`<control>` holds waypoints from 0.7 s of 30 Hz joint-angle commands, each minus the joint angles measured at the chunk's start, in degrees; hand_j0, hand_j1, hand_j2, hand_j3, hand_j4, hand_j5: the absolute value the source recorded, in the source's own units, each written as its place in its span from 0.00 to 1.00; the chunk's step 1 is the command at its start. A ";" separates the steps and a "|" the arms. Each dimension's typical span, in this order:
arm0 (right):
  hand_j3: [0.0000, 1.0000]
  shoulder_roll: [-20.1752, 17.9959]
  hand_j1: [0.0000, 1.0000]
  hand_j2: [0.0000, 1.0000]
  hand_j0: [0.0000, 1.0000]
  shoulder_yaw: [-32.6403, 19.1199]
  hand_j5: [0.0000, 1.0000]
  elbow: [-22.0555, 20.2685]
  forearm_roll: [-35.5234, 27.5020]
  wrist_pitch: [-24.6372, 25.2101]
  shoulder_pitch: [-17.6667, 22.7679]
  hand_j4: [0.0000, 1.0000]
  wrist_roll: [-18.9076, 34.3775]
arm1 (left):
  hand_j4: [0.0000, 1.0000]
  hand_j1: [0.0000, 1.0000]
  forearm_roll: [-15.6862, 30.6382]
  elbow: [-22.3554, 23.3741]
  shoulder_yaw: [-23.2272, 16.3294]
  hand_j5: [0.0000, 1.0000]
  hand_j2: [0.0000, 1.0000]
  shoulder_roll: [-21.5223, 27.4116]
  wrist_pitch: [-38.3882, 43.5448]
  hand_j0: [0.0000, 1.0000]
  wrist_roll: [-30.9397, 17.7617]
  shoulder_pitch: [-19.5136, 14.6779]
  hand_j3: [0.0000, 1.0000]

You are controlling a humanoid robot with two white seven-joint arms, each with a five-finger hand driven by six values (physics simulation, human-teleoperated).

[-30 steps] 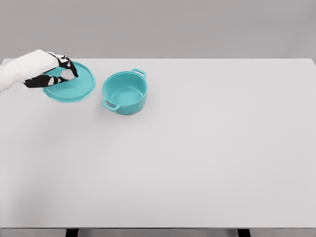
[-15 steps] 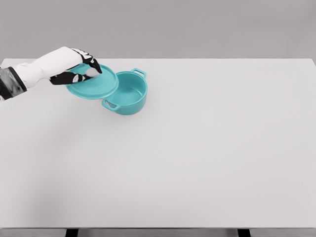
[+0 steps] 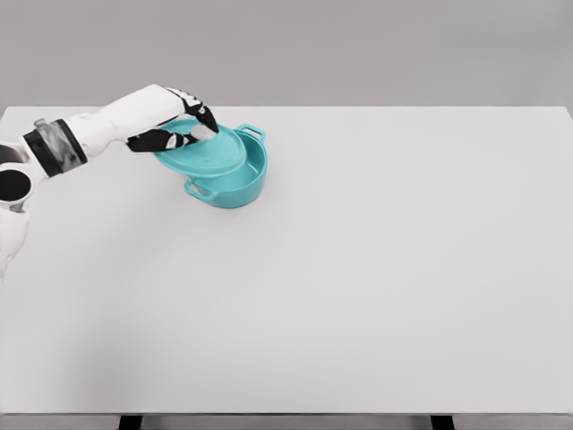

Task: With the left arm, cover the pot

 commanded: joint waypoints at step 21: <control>1.00 0.00 1.00 1.00 1.00 0.00 1.00 0.06 0.00 0.00 0.00 1.00 0.01 | 0.53 0.53 -1.82 7.99 -0.41 0.53 0.53 -6.55 0.17 0.53 0.03 -2.20 0.53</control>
